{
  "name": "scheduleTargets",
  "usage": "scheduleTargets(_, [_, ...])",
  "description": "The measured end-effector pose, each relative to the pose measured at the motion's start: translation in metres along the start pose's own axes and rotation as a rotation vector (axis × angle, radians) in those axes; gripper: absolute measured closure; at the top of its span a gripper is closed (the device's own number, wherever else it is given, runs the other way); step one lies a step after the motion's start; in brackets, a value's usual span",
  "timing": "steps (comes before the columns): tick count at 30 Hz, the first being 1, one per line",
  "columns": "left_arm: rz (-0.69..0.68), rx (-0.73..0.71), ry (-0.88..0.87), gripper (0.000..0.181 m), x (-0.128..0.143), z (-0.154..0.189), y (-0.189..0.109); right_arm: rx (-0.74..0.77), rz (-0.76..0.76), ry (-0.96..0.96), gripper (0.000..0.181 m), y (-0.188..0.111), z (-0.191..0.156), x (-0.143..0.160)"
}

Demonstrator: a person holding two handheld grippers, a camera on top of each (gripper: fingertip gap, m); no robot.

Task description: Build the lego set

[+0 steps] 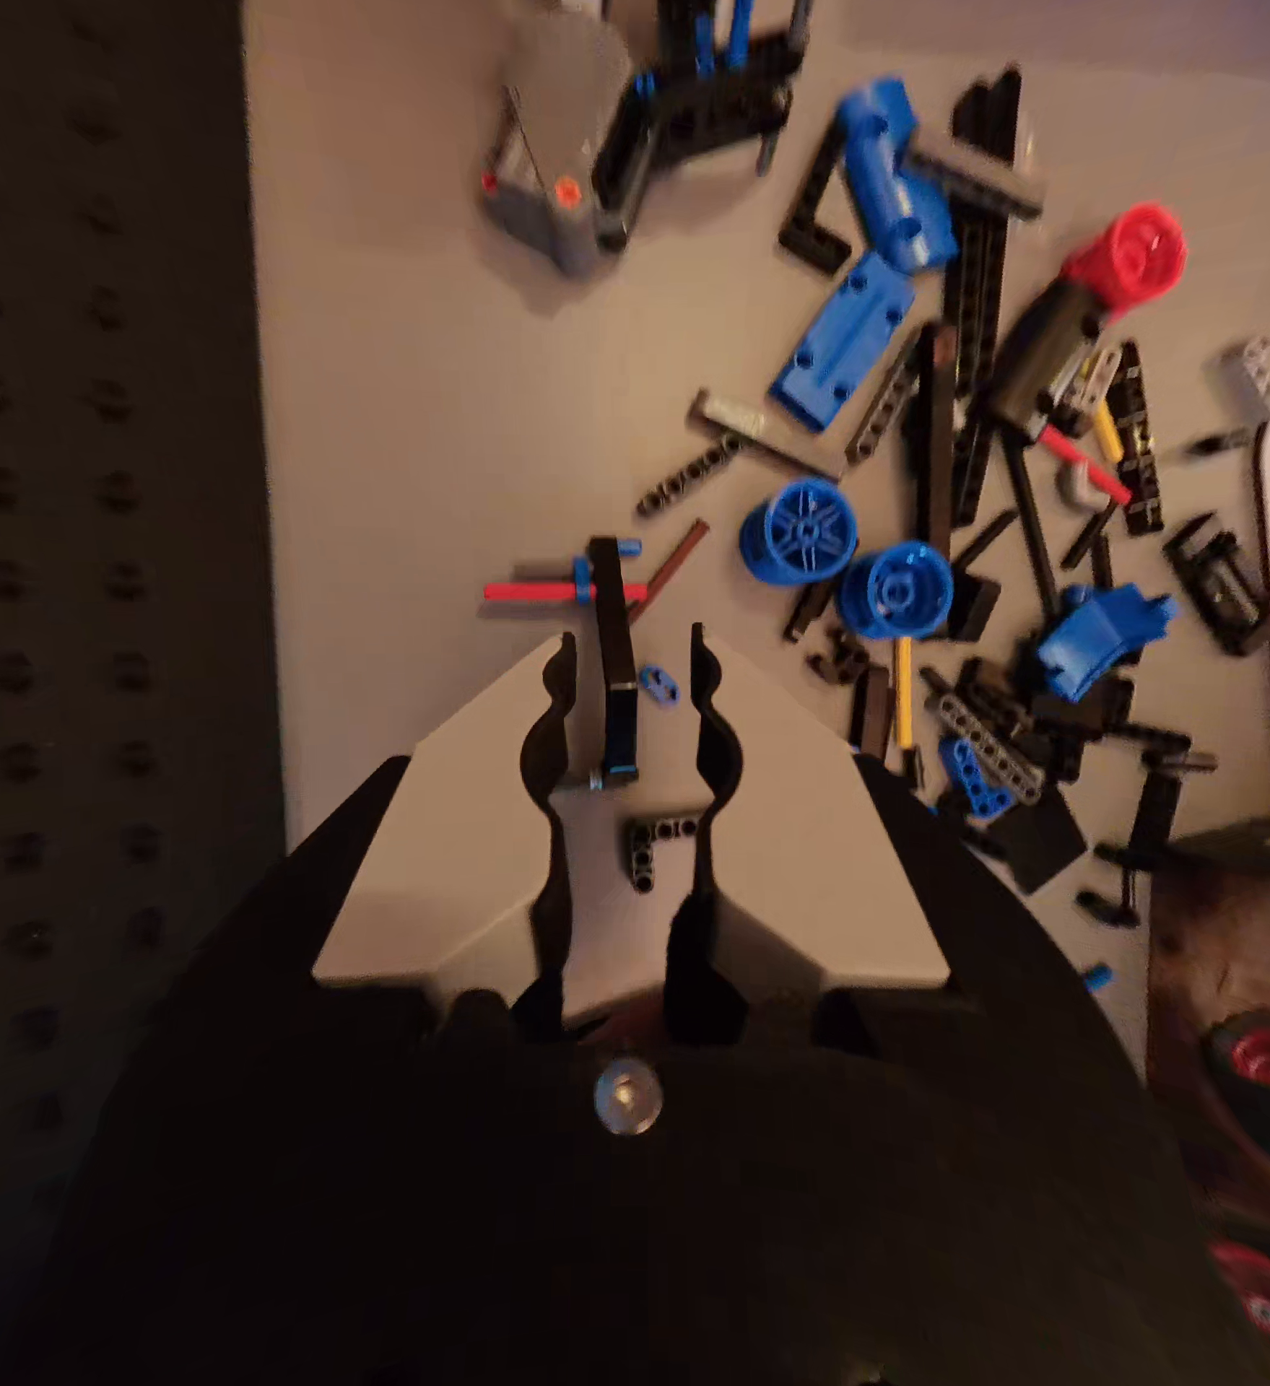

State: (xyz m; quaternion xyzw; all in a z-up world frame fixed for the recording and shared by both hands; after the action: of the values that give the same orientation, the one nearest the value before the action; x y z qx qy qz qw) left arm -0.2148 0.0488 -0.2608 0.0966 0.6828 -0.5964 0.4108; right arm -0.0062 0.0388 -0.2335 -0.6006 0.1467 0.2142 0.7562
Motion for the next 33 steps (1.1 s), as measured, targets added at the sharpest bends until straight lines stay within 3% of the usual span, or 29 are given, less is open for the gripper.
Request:
scheduleTargets(4, [0.010,0.008,0.026,0.164,-0.002,0.017,0.002,-0.007,-0.021,0.035,0.152,0.007,-0.007,0.016])
scheduleTargets(7, [-0.034,-0.016,0.063,0.159,0.003,0.028,0.004,-0.001,-0.032,0.049,0.153,0.011,-0.008,0.025])
scheduleTargets(12, [0.086,-0.084,0.030,0.144,-0.007,0.023,-0.002,0.030,-0.023,0.058,0.167,0.014,-0.005,0.028])
scheduleTargets(17, [0.069,-0.108,0.081,0.164,-0.006,0.026,0.004,0.025,0.008,0.078,0.175,0.014,-0.004,0.026])
scheduleTargets(21, [0.074,-0.153,0.112,0.167,-0.006,0.031,0.005,0.028,0.038,0.093,0.175,0.011,-0.003,0.025])
scheduleTargets(33, [0.141,-0.488,0.294,0.167,-0.021,0.032,-0.011,0.057,0.154,0.128,0.176,-0.001,0.002,0.015])
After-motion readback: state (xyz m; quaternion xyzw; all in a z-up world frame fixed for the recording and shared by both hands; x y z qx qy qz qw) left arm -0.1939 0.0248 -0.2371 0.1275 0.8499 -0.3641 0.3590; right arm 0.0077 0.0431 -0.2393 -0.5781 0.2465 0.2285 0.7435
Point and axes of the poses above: each gripper's, where its closed fingertips meet, y out along the fingers, x out of its underside, z = x × y across the jaws, the point moved 4 cm from there along -y, back along the fingers, and after that the axes turned 4 degrees about -y, right-handed, at the moved point
